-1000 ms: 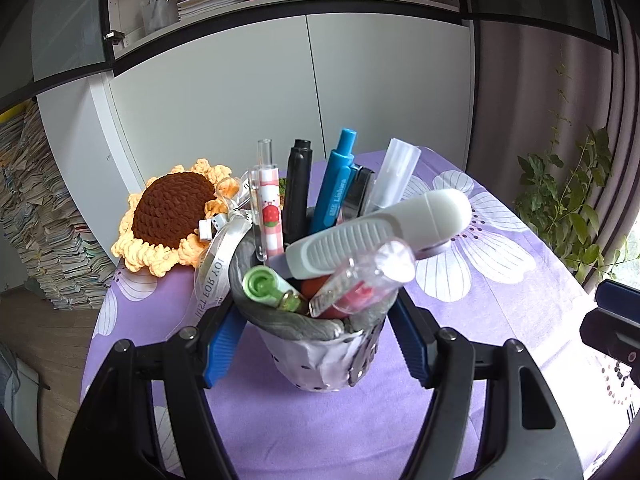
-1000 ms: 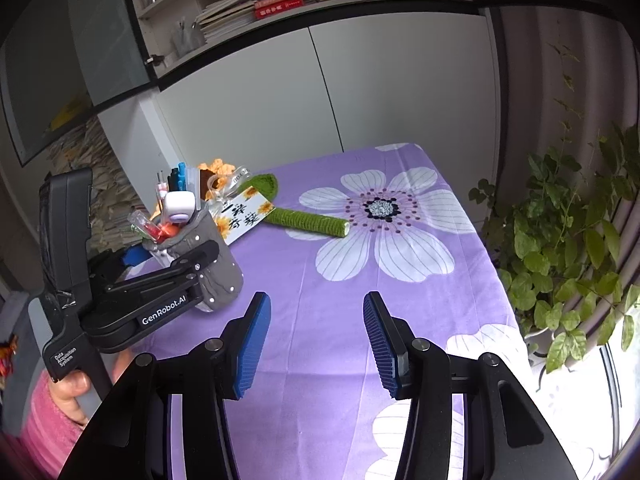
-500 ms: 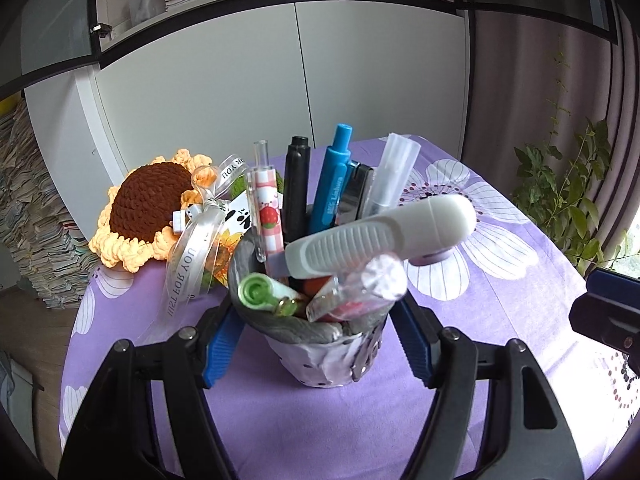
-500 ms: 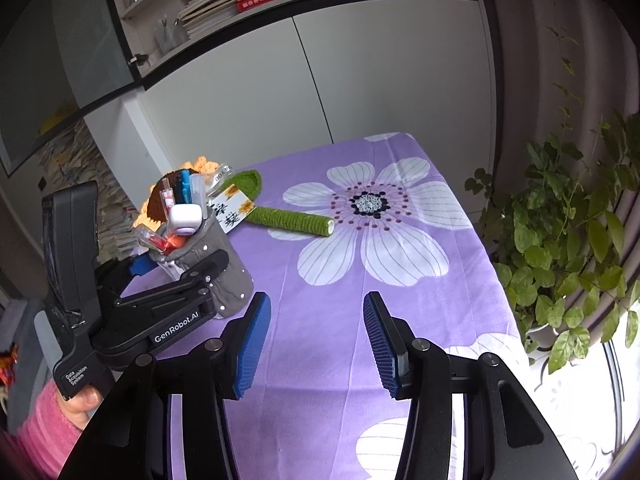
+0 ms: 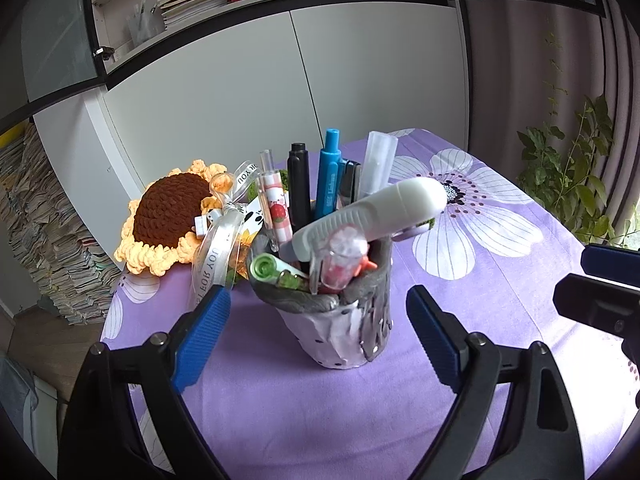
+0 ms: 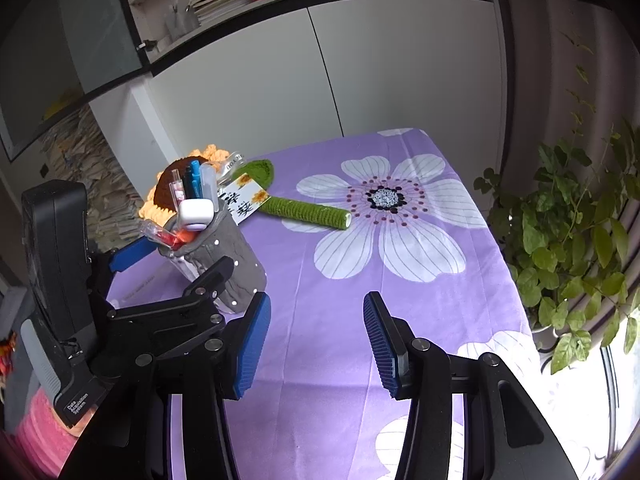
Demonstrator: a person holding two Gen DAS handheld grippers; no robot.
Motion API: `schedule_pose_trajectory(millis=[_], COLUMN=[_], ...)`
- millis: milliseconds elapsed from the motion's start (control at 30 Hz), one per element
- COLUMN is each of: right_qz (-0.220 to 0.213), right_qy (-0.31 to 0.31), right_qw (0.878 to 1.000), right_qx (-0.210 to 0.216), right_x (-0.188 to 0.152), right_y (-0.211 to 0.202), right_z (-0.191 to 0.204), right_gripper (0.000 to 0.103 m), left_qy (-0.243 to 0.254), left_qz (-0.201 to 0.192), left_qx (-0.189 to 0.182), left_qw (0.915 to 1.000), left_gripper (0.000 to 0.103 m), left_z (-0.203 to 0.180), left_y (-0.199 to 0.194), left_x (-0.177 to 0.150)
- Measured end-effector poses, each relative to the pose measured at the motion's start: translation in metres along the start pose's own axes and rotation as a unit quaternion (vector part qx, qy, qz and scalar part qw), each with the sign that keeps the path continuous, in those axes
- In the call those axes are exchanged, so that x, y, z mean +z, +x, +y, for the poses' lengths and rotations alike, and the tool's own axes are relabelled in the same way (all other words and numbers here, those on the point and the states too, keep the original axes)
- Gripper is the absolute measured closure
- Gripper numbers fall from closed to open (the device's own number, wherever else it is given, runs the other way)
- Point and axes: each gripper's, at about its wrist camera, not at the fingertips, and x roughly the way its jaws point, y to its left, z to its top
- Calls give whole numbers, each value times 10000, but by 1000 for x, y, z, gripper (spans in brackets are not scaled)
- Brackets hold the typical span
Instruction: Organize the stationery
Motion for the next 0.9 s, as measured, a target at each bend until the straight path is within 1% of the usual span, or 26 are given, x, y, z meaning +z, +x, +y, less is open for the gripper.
schedule_pose_trajectory(millis=[133, 333, 400, 500, 600, 733, 900], right_qz=[-46, -79, -117, -208, -313, -448, -672], right_qy=[-50, -174, -236, -327, -410, -432, -498], right_qw=[10000, 9998, 9996, 9992, 9986, 9979, 9961], right_qx=[-49, -83, -87, -92, -113, -167, -271], right_x=[0, -2, -3, -4, -6, -10, -21], right_y=[-7, -17, -22, -32, -45, -65, -95], right_z=[5, 17, 22, 31, 40, 50, 63], right_gripper=[54, 54, 54, 54, 54, 54, 54], left_qy=[-96, -283, -332, -353, -338, -363, -490], left_qz=[84, 1, -88, -293, -510, -720, -830], left_qx=[35, 93, 124, 251, 356, 355, 369], left_qw=[9999, 9996, 9993, 9986, 9975, 9961, 9947], left_gripper=[14, 13, 11, 4, 3, 1, 1], left_z=[7, 20, 24, 27, 29, 32, 40], left_y=[-8, -37, -50, -73, -98, -128, -162], left_x=[-2, -4, -3, -3, -4, -11, -25])
